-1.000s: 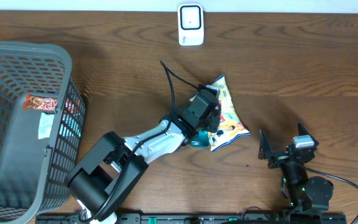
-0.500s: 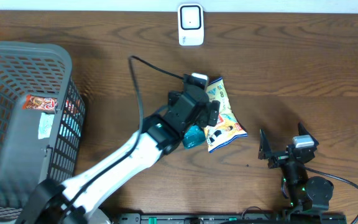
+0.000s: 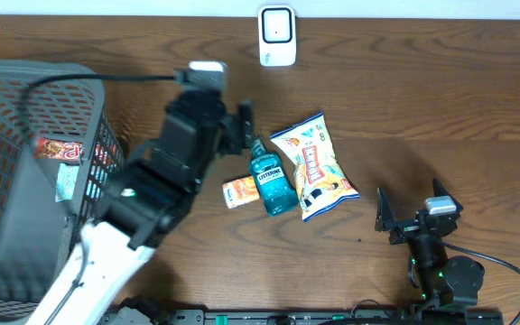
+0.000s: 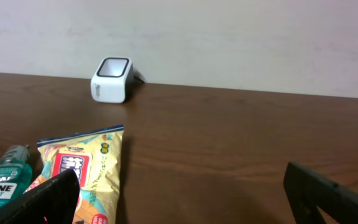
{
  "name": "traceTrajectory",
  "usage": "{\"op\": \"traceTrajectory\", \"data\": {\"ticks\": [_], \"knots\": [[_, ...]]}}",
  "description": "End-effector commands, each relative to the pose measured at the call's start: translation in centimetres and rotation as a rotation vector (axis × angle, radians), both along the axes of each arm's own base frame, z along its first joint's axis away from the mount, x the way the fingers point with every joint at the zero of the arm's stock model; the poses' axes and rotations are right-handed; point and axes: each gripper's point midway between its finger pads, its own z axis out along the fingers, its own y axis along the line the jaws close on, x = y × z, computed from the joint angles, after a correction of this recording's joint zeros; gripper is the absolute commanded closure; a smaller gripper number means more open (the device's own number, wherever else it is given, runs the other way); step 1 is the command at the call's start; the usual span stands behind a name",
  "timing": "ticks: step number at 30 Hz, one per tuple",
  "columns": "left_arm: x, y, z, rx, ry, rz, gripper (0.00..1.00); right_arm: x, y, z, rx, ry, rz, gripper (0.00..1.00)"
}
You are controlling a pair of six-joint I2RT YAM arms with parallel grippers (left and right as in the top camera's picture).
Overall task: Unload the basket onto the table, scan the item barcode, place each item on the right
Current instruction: 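Carry the wipes bag over and lay it right of the bottle, then return the left gripper to the basket and grasp the mint-green pouch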
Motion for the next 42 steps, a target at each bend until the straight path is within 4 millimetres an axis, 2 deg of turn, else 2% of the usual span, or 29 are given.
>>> {"op": "traceTrajectory", "data": {"ticks": [1,4,7,8,10,12,13,14,16,17,18,20,23,26,27,29,31,36,42], "knots": [[0.1,4.6,4.2,0.041,-0.059,0.148,0.27,0.0,0.1,-0.1,-0.001,-0.001,0.003,0.01],[0.0,9.0,6.9,0.043,-0.095,0.279,0.47,0.0,0.1,-0.1,-0.001,-0.001,0.003,0.01],[-0.3,12.4,8.6,0.020,-0.132,0.379,0.61,0.0,0.1,-0.1,-0.001,-0.001,0.003,0.01],[-0.8,15.1,9.2,-0.012,-0.146,0.478,0.73,0.0,0.1,-0.1,-0.001,-0.001,0.003,0.01],[-2.2,18.9,8.8,-0.060,-0.131,0.654,0.81,0.0,0.1,-0.1,-0.001,-0.001,0.003,0.01],[-4.8,24.0,6.7,-0.126,-0.061,0.912,0.85,0.0,0.1,-0.1,-0.001,-0.001,0.003,0.01],[-5.8,25.5,5.6,-0.163,-0.026,1.006,0.85,0.0,0.1,-0.1,-0.001,-0.001,0.003,0.01],[-7.5,27.5,3.7,-0.219,0.034,1.150,0.66,0.0,0.1,-0.1,-0.001,-0.001,0.003,0.01],[-9.2,29.3,1.2,-0.282,0.118,1.301,0.35,0.0,0.1,-0.1,-0.001,-0.001,0.003,0.01],[-9.7,29.9,0.2,-0.306,0.155,1.352,0.25,0.0,0.1,-0.1,-0.001,-0.001,0.003,0.01],[-10.4,30.7,-2.1,-0.355,0.233,1.434,0.15,0.0,0.1,-0.1,-0.001,-0.001,0.003,0.01],[-10.5,31.3,-4.4,-0.401,0.313,1.486,0.13,0.0,0.1,-0.1,-0.001,-0.001,0.003,0.01],[-10.7,32.0,-10.1,-0.486,0.503,1.574,0.12,0.0,0.1,-0.1,-0.001,-0.001,0.003,0.01],[-10.4,32.1,-13.3,-0.524,0.597,1.579,0.09,0.0,0.1,-0.1,-0.001,-0.001,0.003,0.01],[-10.1,32.0,-15.0,-0.549,0.644,1.575,0.03,0.0,0.1,-0.1,-0.001,-0.001,0.003,0.01],[-9.1,31.6,-16.7,-0.564,0.683,1.514,0.02,0.0,0.1,-0.1,-0.001,-0.001,0.003,0.01],[-6.7,30.7,-19.1,-0.603,0.733,1.352,0.01,0.0,0.1,-0.1,-0.001,-0.001,0.003,0.01],[-6.0,30.5,-21.2,-0.609,0.780,1.320,0.00,0.0,0.1,-0.1,-0.001,-0.001,0.003,0.01],[-4.5,30.1,-22.1,-0.614,0.791,1.212,0.02,0.0,0.1,-0.1,-0.001,-0.001,0.003,0.01]]}}
